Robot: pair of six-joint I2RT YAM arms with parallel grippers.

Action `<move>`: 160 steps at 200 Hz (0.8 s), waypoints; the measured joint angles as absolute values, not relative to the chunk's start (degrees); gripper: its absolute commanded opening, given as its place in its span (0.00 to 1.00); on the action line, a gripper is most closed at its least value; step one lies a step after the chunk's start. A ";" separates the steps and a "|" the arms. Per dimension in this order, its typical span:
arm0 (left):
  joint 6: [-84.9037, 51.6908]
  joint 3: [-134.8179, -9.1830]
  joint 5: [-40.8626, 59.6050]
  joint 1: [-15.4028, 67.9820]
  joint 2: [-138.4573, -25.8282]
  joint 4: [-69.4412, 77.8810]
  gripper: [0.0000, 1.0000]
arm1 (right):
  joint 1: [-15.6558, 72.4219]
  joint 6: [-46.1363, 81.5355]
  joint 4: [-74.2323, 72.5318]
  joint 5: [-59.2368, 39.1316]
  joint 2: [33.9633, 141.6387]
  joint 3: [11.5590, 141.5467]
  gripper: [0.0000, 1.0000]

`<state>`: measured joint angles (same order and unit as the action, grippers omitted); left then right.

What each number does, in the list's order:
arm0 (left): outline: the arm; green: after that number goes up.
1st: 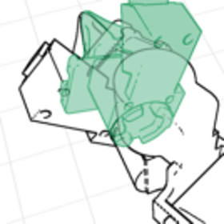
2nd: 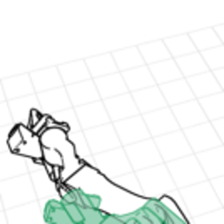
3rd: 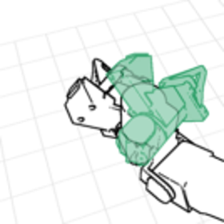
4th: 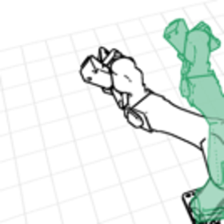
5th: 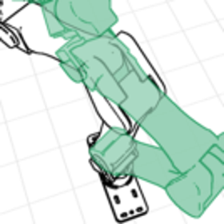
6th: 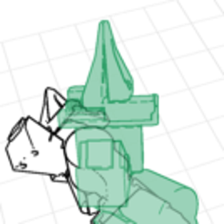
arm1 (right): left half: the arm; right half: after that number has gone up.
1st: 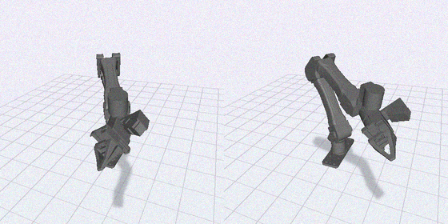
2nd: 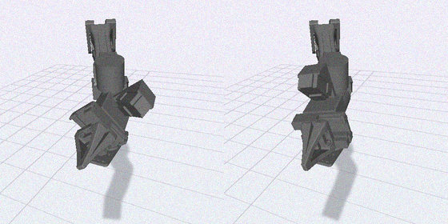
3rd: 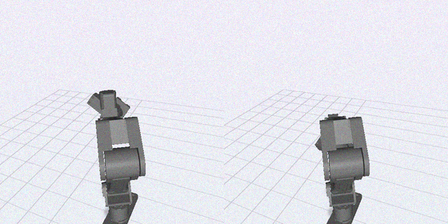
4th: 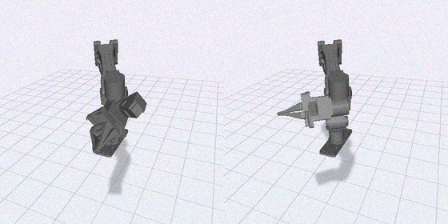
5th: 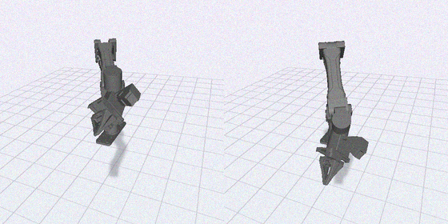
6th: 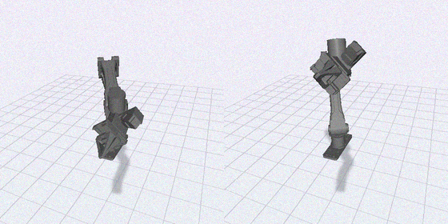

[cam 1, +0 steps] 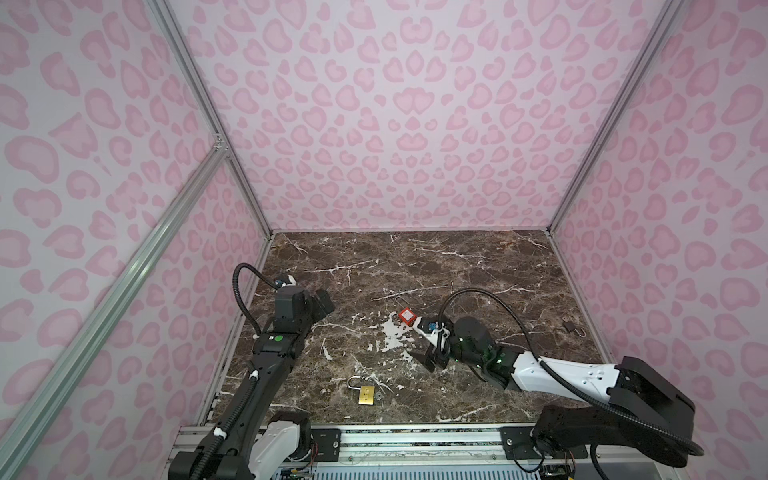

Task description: Lock with the key

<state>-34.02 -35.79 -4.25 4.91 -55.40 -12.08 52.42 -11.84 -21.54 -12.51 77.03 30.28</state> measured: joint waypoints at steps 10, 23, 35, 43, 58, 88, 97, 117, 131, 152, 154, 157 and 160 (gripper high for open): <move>-35.73 -34.63 -3.22 4.89 -54.22 -13.21 1.00 | 55.11 -12.29 -21.65 -14.20 80.18 31.70 0.99; -37.45 -33.39 -1.45 4.89 -53.04 -14.22 1.00 | 58.43 -12.84 -21.61 -16.38 84.25 33.93 0.99; -38.57 -32.51 -0.69 4.93 -51.88 -15.35 1.00 | 60.82 -13.15 -21.89 -18.17 87.55 35.83 0.99; -39.31 -32.10 -0.08 4.93 -50.98 -16.08 1.00 | 62.02 -13.15 -22.15 -19.40 89.60 36.95 0.99; -40.62 -31.51 0.30 4.93 -49.30 -17.02 0.99 | 63.51 -13.06 -22.76 -20.84 92.58 38.44 0.98; -42.48 -31.64 1.58 4.93 -47.29 -17.89 0.98 | 66.65 -12.62 -22.74 -23.09 97.65 41.28 0.93; -42.94 -31.86 1.80 4.93 -47.24 -18.24 0.98 | 67.16 -12.67 -22.35 -24.10 98.72 42.17 0.92; -43.90 -31.90 2.81 4.93 -47.31 -18.44 0.98 | 67.18 -12.99 -22.13 -24.36 99.96 43.51 0.89; -44.60 -31.81 3.33 4.95 -47.42 -18.59 0.98 | 67.13 -13.30 -21.26 -24.56 101.06 44.34 0.87; -45.41 -31.31 4.14 4.93 -47.42 -18.83 0.98 | 67.20 -13.89 -19.55 -25.17 102.83 45.69 0.85; -45.45 -31.29 4.23 4.93 -47.40 -18.85 0.98 | 67.20 -14.02 -19.42 -25.23 102.98 45.82 0.85; -45.58 -31.22 4.29 4.93 -47.37 -18.90 0.98 | 67.20 -14.20 -19.29 -25.30 103.18 46.00 0.84; -45.80 -31.18 4.40 4.93 -47.31 -18.96 0.98 | 67.24 -14.20 -19.11 -25.47 103.42 46.22 0.84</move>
